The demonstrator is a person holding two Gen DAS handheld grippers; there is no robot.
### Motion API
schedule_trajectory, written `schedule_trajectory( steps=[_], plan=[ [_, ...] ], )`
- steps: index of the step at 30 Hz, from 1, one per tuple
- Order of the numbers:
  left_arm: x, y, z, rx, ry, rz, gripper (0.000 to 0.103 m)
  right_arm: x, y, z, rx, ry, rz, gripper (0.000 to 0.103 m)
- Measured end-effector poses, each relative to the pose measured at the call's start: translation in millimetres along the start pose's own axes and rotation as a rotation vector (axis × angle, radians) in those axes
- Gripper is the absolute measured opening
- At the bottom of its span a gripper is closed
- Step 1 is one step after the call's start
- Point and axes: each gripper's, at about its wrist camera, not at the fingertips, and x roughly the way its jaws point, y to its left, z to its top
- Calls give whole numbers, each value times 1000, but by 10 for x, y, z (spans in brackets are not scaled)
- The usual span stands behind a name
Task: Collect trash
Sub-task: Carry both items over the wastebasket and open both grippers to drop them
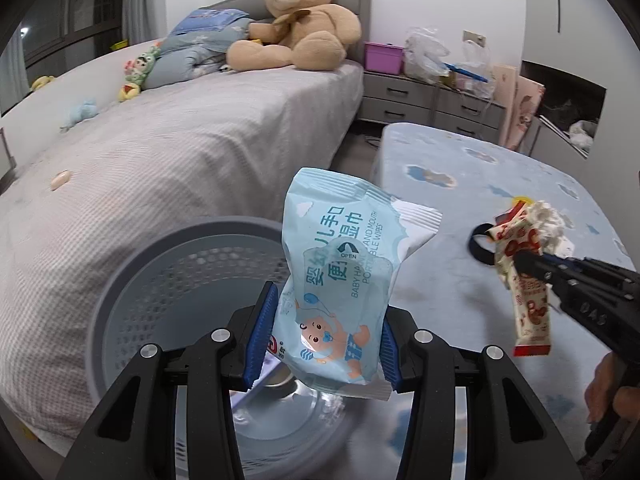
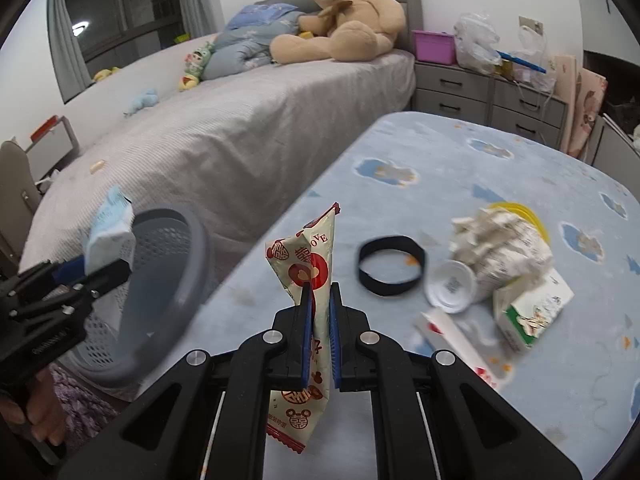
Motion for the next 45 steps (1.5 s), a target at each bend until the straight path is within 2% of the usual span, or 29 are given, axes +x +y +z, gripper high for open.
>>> schedule_trajectory(
  steps=[7, 18, 26, 28, 31, 32, 34, 36, 37, 45],
  plan=[
    [19, 489, -43, -62, 9, 97, 45, 81, 577, 150, -57, -15, 88, 8],
    [130, 1040, -203, -101, 55, 200, 45, 494, 1215, 206, -83, 41, 210, 8],
    [200, 1214, -283, -123, 88, 228, 45, 704, 1421, 148, -105, 89, 244, 9],
    [200, 1223, -287, -127, 90, 225, 45, 719, 1417, 146, -103, 93, 245, 11],
    [200, 1212, -284, -128, 87, 225, 50, 719, 1377, 145, -94, 91, 243, 11],
    [197, 1204, -282, -127, 86, 225, 53, 710, 1366, 143, -92, 91, 244, 12],
    [192, 1196, -288, -125, 80, 231, 61, 690, 1349, 150, -87, 82, 239, 21],
    [181, 1191, -287, -126, 75, 233, 64, 661, 1342, 154, -85, 69, 235, 39],
    [177, 1195, -290, -128, 74, 236, 67, 648, 1342, 154, -87, 63, 232, 39],
    [165, 1217, -291, -144, 75, 241, 68, 624, 1379, 141, -107, 60, 229, 39]
  ],
)
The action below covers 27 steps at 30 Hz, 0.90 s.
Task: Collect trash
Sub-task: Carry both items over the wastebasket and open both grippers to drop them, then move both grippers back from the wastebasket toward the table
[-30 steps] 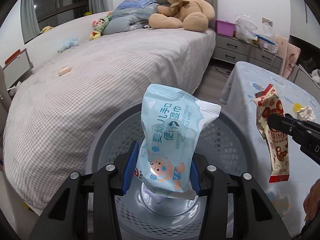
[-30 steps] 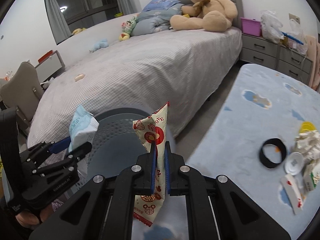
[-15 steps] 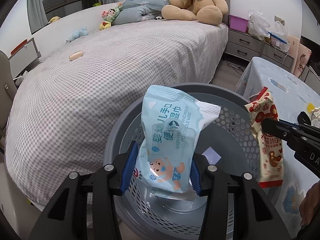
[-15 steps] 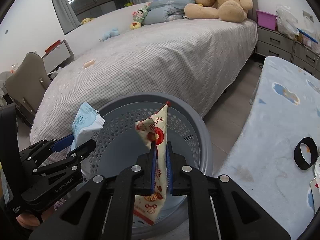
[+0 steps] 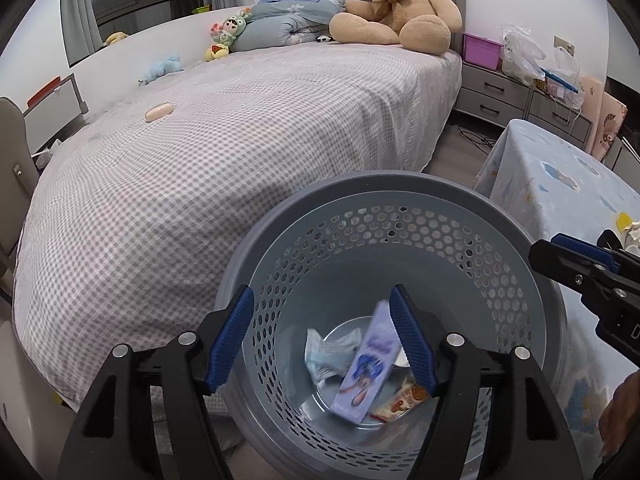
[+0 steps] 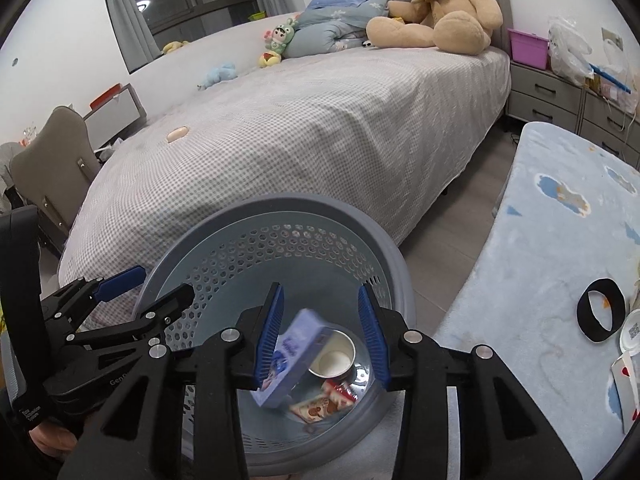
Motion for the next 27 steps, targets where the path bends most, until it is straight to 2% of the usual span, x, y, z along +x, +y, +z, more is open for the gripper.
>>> schedule_trajectory(
  steps=[7, 27],
  plan=[
    [-12, 7, 12, -5, -4, -1, 69, 6, -15, -23, 4, 3, -2, 40],
    [-107, -107, 49, 4, -25, -35, 69, -97, -95, -117, 20, 0, -26, 48]
  ],
)
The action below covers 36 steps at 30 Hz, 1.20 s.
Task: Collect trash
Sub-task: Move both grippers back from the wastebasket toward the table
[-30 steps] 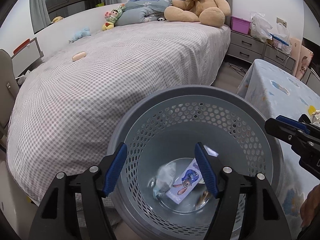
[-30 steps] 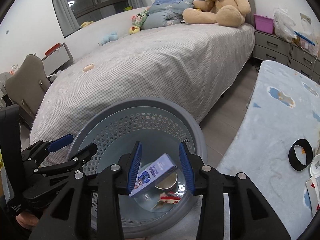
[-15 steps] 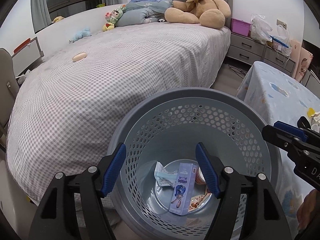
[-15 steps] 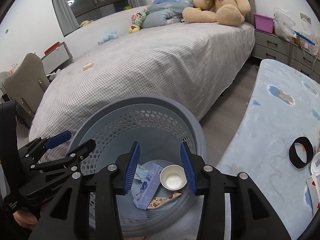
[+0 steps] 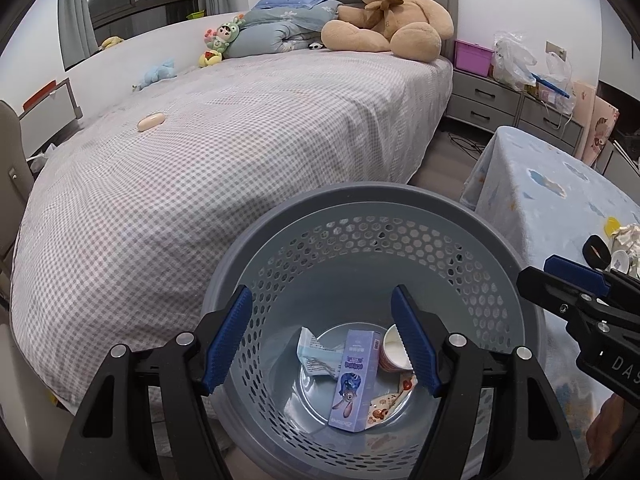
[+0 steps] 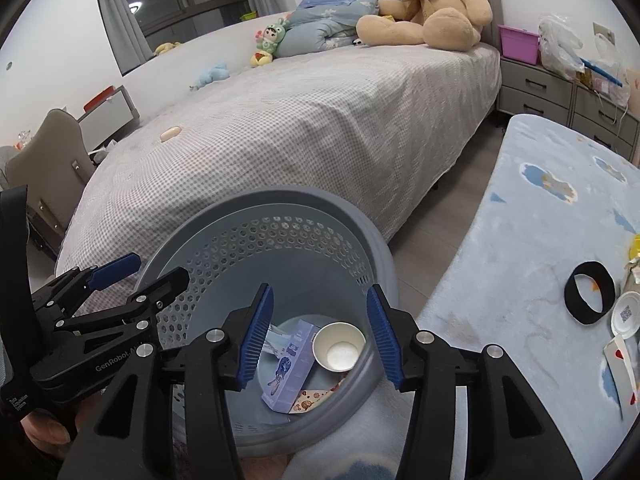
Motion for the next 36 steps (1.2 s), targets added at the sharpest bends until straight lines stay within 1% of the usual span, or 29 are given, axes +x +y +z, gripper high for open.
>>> schedule_trajectory(
  steps=[5, 11, 19, 26, 30, 36],
  plan=[
    [-36, -118, 6, 12, -7, -20, 69, -134, -111, -62, 32, -3, -21, 50],
    [-111, -360, 12, 40, -18, -61, 69, -406, -337, -184, 79, -13, -78, 52],
    [-245, -820, 7, 94, -33, -137, 69, -849, -776, -380, 161, -33, -183, 55],
    [-327, -1226, -37, 145, -28, -202, 69, -1146, -1131, -472, 194, -39, -249, 56],
    [-391, -1382, -49, 161, -25, -242, 69, -1287, -1350, -503, 207, -37, -289, 59],
    [-354, -1529, -83, 182, -10, -231, 69, -1493, -1686, -554, 264, -66, -303, 60]
  ],
)
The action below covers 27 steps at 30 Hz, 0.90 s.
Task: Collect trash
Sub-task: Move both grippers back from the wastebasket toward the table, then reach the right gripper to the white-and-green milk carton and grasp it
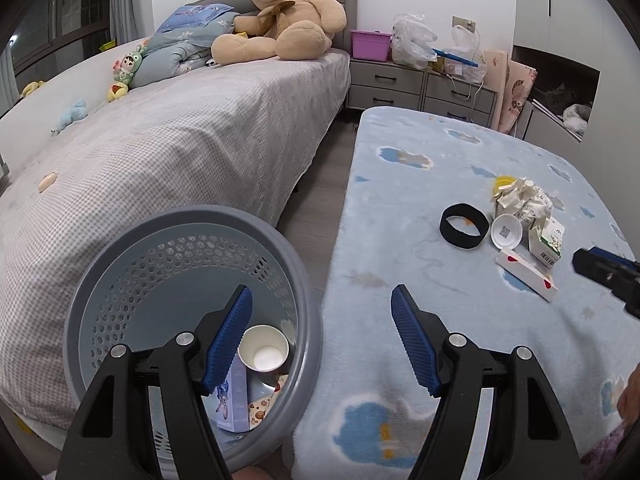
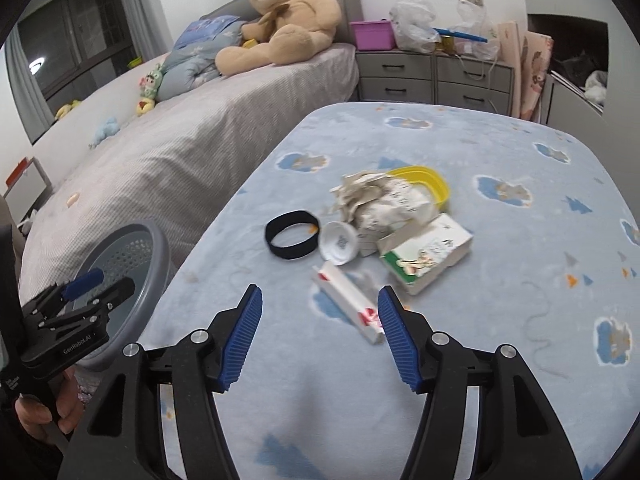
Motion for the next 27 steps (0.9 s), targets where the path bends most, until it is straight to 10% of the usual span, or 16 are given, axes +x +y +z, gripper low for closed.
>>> schedule_trajectory(
  steps=[20, 27],
  plan=[
    [105, -591, 97, 64, 1, -46, 69, 321, -709, -3, -36, 55, 9, 68],
    [186, -691, 107, 66, 21, -64, 69, 446, -820, 147, -71, 45, 29, 88]
  ],
)
